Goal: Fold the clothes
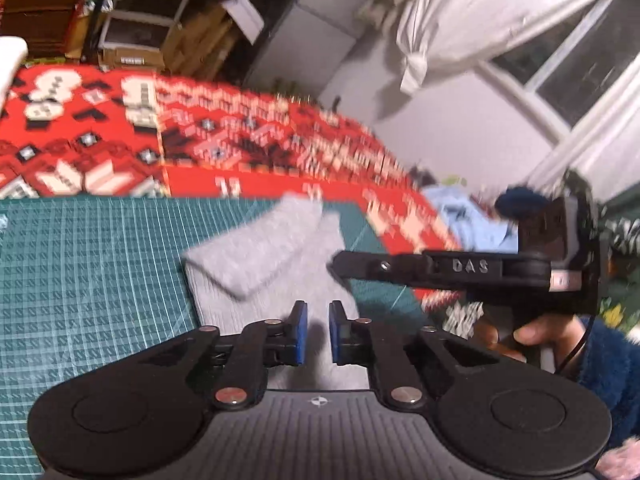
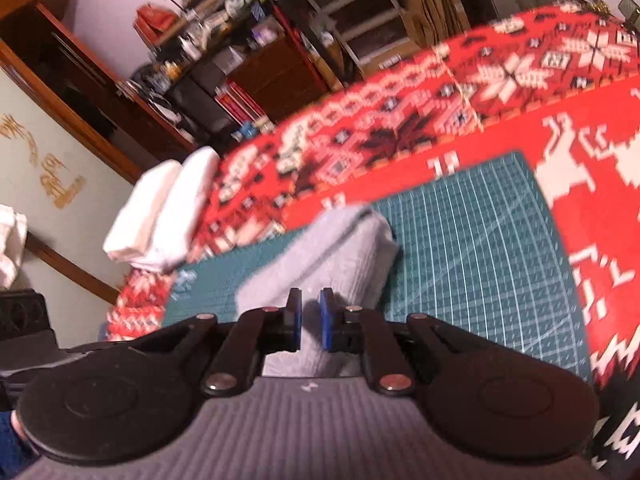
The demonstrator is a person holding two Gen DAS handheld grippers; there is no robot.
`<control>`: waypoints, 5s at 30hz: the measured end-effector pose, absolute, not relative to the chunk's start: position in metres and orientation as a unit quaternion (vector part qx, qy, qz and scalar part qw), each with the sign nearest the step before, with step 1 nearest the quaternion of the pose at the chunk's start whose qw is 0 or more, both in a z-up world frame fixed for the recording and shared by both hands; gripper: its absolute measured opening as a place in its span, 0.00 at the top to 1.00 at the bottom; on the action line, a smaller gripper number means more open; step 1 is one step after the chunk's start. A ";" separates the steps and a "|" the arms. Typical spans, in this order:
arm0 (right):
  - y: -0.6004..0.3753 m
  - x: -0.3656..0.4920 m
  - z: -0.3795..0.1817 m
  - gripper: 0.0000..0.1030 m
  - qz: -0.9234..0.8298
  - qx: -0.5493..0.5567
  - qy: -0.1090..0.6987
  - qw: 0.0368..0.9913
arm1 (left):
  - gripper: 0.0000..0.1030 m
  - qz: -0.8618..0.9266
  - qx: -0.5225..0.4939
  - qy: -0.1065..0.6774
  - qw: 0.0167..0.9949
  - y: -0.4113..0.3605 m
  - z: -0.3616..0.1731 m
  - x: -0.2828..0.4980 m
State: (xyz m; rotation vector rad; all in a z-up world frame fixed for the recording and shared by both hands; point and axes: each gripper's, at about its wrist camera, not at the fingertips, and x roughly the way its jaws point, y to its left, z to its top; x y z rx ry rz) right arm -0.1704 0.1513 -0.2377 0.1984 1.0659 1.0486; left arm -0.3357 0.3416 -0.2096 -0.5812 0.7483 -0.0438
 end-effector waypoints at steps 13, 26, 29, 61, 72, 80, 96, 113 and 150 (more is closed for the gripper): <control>0.146 -0.145 -0.254 1.00 0.453 0.122 0.470 0.747 | 0.92 0.005 -0.255 0.384 0.887 0.338 -0.220 -0.353; 0.143 -0.133 -0.236 0.93 0.468 0.147 0.481 0.726 | 0.93 -0.029 -0.263 0.363 0.893 0.325 -0.198 -0.355; 0.148 -0.134 -0.246 0.96 0.467 0.157 0.498 0.714 | 0.93 -0.043 -0.243 0.379 0.892 0.315 -0.202 -0.345; 0.122 -0.218 -0.229 0.94 0.539 0.071 0.498 0.675 | 0.95 -0.040 -0.292 0.375 0.879 0.314 -0.206 -0.381; 0.134 -0.253 -0.234 0.95 0.573 -0.036 0.514 0.637 | 0.95 -0.052 -0.320 0.432 0.841 0.322 -0.234 -0.398; 0.120 -0.256 -0.221 0.94 0.573 -0.061 0.501 0.646 | 0.95 -0.060 -0.329 0.413 0.847 0.322 -0.225 -0.411; 0.178 -0.277 -0.209 0.94 0.586 -0.173 0.408 0.679 | 0.95 -0.037 -0.336 0.373 0.864 0.341 -0.233 -0.395; 0.139 -0.273 -0.223 0.93 0.564 -0.163 0.480 0.652 | 0.94 -0.035 -0.315 0.402 0.859 0.340 -0.236 -0.416; 0.109 -0.241 -0.236 0.88 0.547 -0.041 0.545 0.635 | 0.93 -0.044 -0.327 0.413 0.849 0.326 -0.219 -0.413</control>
